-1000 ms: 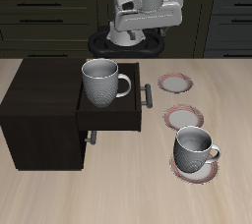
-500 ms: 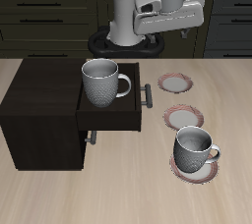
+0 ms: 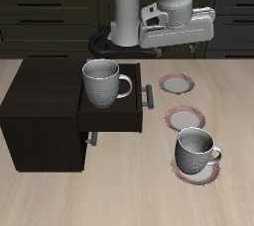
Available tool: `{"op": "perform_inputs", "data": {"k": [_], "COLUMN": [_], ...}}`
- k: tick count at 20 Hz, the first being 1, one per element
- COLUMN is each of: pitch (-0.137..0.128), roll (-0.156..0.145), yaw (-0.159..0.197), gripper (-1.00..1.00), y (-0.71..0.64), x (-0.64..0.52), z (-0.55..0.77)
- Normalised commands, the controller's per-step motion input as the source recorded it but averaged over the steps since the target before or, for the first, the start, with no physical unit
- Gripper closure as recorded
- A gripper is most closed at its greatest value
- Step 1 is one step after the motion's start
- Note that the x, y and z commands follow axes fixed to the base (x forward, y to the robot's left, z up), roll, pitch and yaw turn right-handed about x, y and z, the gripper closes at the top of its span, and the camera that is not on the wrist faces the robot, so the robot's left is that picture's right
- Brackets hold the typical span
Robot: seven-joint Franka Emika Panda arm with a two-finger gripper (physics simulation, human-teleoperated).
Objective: Place the porcelain mug that is on the plate onto the middle plate relative to the robot
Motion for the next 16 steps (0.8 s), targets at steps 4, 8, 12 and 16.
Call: {"op": "perform_inputs", "data": {"k": [4, 8, 12, 16], "pitch": [-0.052, -0.056, -0.035, -0.010], "roll": [-0.030, -0.023, -0.056, -0.044], "yaw": [-0.003, -0.039, 0.004, -0.006], "gripper": [-1.00, -1.00, -1.00, -1.00], "y": [0.11, 0.12, 0.10, 0.20], "x": [0.36, 0.41, 0.29, 0.32], "z": [0.10, 0.13, 0.11, 0.09]}}
